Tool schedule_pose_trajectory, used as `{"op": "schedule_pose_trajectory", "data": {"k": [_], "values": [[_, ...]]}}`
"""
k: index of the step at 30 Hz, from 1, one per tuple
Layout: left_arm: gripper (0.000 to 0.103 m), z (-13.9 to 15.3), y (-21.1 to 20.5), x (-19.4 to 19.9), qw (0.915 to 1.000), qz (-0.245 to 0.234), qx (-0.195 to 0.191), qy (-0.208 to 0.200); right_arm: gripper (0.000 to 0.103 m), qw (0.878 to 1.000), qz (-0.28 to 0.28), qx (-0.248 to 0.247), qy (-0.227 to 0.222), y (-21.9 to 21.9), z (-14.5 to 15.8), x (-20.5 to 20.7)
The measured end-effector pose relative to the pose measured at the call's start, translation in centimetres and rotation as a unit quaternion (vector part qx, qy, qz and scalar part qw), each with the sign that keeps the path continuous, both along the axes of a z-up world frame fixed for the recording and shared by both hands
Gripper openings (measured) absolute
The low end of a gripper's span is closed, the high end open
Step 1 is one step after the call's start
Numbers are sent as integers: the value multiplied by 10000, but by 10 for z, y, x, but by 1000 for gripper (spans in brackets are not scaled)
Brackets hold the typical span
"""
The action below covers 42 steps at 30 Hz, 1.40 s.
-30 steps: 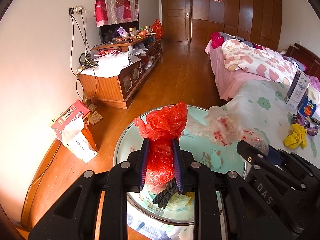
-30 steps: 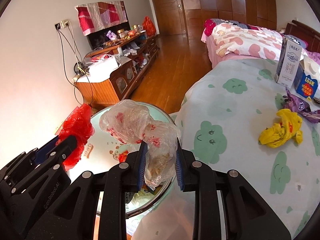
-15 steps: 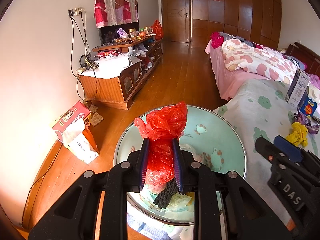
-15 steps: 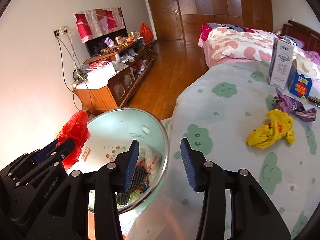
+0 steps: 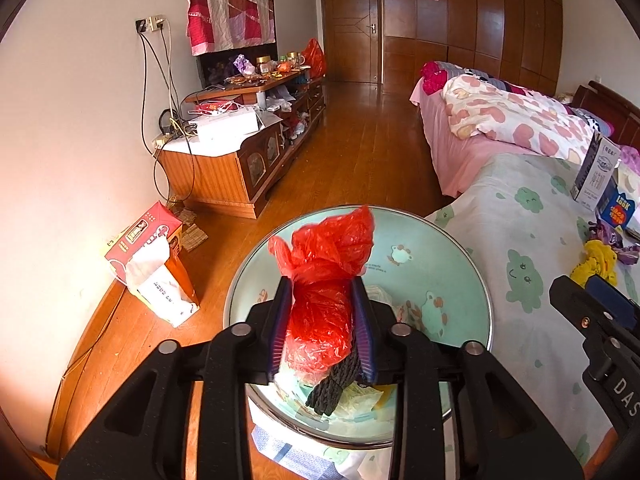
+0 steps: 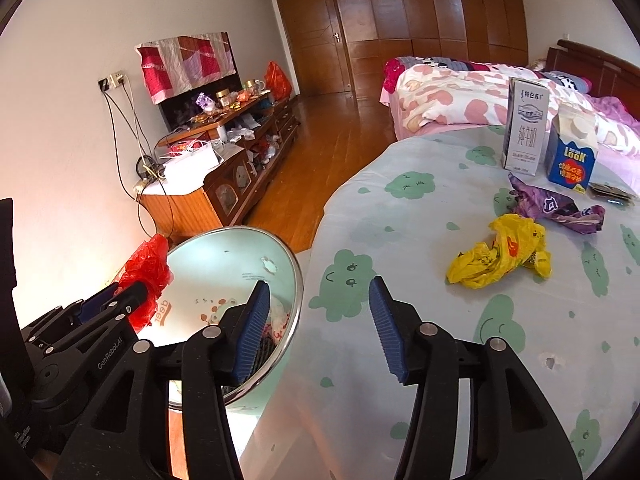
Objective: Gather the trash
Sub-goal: 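Open the right gripper to drop the clear bag into the bin, then open the left gripper to drop the red bag while moving both tools back to the table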
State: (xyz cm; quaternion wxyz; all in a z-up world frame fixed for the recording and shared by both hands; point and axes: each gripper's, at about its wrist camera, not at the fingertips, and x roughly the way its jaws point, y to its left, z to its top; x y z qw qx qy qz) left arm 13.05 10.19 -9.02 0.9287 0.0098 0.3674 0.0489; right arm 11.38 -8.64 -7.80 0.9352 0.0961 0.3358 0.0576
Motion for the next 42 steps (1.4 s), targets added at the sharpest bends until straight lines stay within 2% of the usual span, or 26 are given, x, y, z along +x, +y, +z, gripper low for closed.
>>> {"op": "schedule_pose_trajectory", "data": {"k": [4, 16, 19, 23, 32, 42], "values": [[55, 1, -1, -1, 10000, 2, 39, -38, 59, 10000, -65, 13, -51, -5, 1, -4], [90, 11, -11, -11, 9999, -14, 39, -161, 71, 9994, -309, -38, -145, -24, 7, -16], [96, 14, -15, -14, 9998, -50, 8, -181, 73, 9990, -396, -141, -163, -34, 8, -22], [97, 13, -22, -19, 9997, -173, -78, -141, 76, 9980, -591, -201, -67, -56, 5, -29], [97, 1, -50, -28, 9981, -571, -202, 89, 77, 9926, -1187, -138, 198, -114, -5, -51], [97, 0, -90, -35, 9940, -1069, -129, 186, 77, 9849, -1691, -74, 360, -179, -22, -70]]}}
